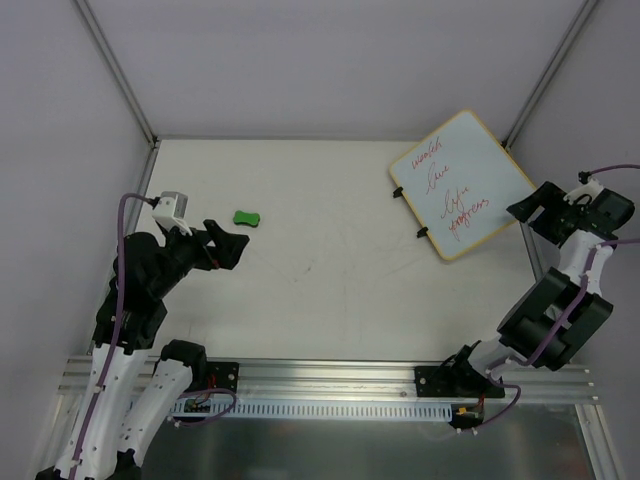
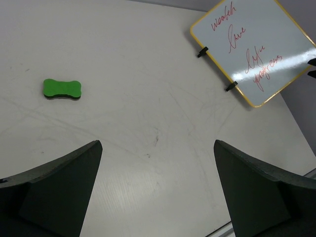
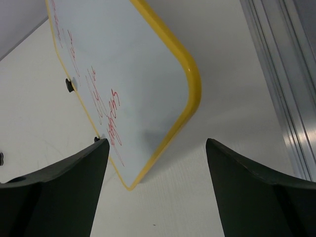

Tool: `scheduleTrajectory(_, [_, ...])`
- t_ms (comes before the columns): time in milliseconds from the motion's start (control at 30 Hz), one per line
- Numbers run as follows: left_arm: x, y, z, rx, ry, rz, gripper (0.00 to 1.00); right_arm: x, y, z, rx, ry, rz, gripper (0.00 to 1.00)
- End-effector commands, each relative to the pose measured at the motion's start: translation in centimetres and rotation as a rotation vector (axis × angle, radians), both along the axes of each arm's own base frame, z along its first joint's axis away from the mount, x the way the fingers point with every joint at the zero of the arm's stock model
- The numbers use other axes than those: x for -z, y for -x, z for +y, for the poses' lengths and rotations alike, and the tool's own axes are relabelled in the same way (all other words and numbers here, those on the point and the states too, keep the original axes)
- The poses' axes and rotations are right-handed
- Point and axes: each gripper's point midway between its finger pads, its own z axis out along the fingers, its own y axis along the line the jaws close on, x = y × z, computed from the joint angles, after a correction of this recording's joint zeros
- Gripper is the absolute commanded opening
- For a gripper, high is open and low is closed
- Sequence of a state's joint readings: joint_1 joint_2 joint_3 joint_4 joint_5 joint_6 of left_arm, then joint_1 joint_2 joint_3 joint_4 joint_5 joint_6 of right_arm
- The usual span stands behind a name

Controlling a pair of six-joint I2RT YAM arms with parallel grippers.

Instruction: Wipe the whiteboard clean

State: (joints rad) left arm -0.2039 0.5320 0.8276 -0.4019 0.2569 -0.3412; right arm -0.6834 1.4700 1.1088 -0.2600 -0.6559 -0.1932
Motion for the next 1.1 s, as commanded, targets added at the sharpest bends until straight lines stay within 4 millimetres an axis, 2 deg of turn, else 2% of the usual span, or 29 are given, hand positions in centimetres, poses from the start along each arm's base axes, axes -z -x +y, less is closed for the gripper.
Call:
scheduleTrajectory(0, [-0.6, -0.3, -0.7, 0.03, 0.012, -0.009, 0.99, -1.0, -1.4, -0.2, -0.084, 0.001, -0.076, 0.83])
scheduleTrajectory(400, [0.5, -1.5, -1.5, 0.061, 0.011, 0.068, 0.99, -2.1, -3.9, 0.8, -0.222, -0.081, -0.231, 0.69])
scheduleTrajectory(633, [0.4, -2.0, -2.2, 0.096, 0.015, 0.092, 0.99, -0.9, -4.8, 0.9, -0.261, -0.141, -0.255, 0.63])
scheduleTrajectory(867, [0.7, -2.3, -2.7, 0.116, 0.024, 0.121, 0.99, 0.1, -5.4, 1.0, -0.297, -0.178, -0.266, 0.61])
scheduleTrajectory(1067, [0.7, -2.6, -2.9, 0.123, 0.024, 0.132, 0.99, 1.2, -5.9, 0.9, -0.318, -0.216, -0.263, 0.54])
